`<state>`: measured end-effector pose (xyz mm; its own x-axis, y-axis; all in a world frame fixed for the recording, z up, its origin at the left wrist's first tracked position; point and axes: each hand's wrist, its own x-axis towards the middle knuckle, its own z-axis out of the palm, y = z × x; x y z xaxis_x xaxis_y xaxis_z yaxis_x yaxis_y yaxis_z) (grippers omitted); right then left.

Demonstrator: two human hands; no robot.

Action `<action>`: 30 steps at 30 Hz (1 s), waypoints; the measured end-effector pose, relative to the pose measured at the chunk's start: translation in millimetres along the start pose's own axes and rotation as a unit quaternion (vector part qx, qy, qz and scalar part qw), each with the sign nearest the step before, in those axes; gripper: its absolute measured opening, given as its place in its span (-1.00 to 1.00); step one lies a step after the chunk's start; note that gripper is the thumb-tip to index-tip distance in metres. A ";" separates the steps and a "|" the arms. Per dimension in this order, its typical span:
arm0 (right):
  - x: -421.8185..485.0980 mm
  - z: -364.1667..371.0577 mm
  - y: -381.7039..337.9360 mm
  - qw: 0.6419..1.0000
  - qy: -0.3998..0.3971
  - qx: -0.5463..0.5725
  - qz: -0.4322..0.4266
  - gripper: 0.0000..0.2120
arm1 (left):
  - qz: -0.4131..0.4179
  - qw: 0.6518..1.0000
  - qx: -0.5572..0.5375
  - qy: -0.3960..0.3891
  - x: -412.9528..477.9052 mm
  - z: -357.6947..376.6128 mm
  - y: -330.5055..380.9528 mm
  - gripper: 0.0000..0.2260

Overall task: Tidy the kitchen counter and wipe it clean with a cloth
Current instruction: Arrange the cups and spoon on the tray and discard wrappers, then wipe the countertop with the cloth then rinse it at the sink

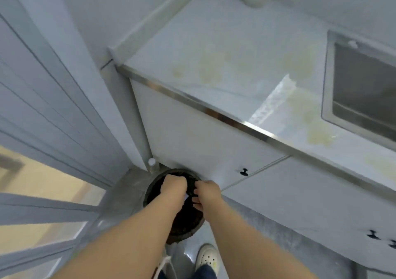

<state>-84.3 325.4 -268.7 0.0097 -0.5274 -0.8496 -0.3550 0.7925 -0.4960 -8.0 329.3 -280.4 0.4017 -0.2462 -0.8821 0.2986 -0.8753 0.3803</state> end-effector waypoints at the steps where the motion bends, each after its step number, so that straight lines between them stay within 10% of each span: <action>1: -12.3 -2.4 -9.8 1.000 0.003 0.003 -0.017 -0.86 | 0.023 1.000 0.002 -0.003 -9.6 -3.8 4.5 -0.80; 30: -286.0 -229.7 -139.5 0.912 0.120 0.173 -0.353 -0.91 | 0.447 0.882 0.020 -0.149 -384.4 40.8 139.8 -0.75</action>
<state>-252.3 295.3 84.7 -0.0989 -0.9623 -0.2535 -0.0226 0.2568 -0.9662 -156.0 284.5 100.5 0.2146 -0.9383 -0.2711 -0.0551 -0.2887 0.9558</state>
